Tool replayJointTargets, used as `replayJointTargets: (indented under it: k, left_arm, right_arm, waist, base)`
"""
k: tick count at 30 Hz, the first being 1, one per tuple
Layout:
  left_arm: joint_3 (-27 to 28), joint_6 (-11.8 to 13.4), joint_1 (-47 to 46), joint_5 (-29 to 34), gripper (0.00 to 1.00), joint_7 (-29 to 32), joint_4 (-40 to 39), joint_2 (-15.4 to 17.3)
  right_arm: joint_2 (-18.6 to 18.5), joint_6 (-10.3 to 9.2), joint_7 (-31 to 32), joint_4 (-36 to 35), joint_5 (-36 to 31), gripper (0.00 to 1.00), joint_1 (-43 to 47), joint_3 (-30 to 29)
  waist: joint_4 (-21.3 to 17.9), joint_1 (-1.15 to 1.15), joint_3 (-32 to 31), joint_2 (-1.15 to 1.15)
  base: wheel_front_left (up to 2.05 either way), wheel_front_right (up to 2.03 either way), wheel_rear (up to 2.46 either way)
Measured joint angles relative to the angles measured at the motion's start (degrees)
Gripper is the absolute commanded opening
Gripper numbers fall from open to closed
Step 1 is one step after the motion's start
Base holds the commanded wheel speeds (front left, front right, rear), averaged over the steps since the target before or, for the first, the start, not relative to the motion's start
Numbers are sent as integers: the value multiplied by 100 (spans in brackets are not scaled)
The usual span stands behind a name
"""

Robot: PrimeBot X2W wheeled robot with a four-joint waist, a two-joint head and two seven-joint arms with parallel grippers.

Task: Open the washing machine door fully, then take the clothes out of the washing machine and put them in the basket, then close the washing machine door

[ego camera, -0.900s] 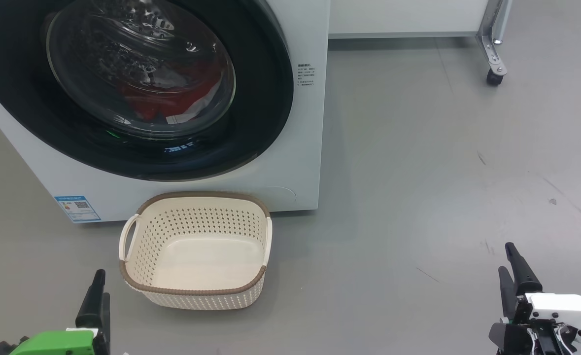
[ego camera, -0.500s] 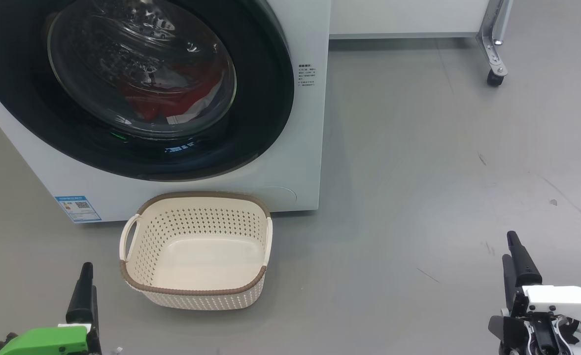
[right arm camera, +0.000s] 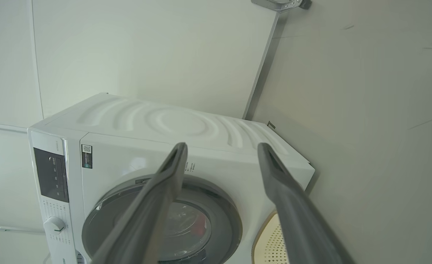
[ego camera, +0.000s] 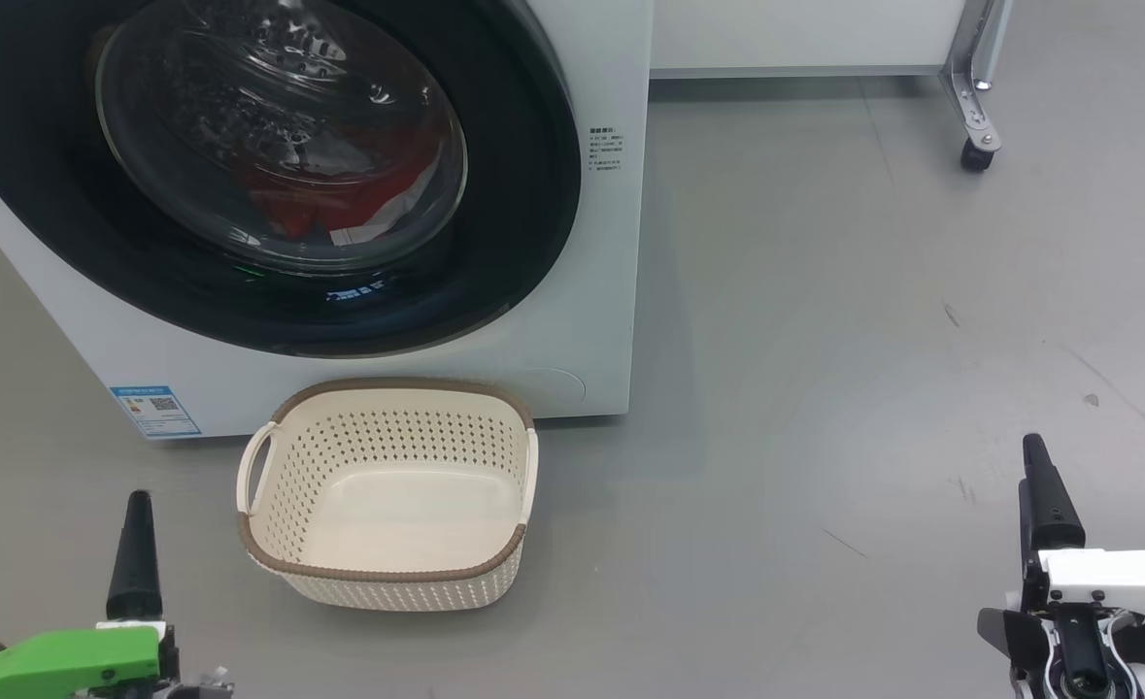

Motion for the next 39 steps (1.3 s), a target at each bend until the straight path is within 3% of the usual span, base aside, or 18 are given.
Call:
replayJointTargets:
  k: [16,39]
  left_arm:
    - [-82,-1,0,1389,100,-308,-426,3]
    - [-577,-2,144,4095,100,-721,-912,36]
  right_arm:
    - [-21,-41,-325,-255,-1150,100,-36,242]
    - [-87,-200,-765,-509,-3477,100,-85,847]
  waist:
    - [44,0,-7,0]
    - [38,0,-45,0]
  base:
    - [0,0,0]
    - [0,0,0]
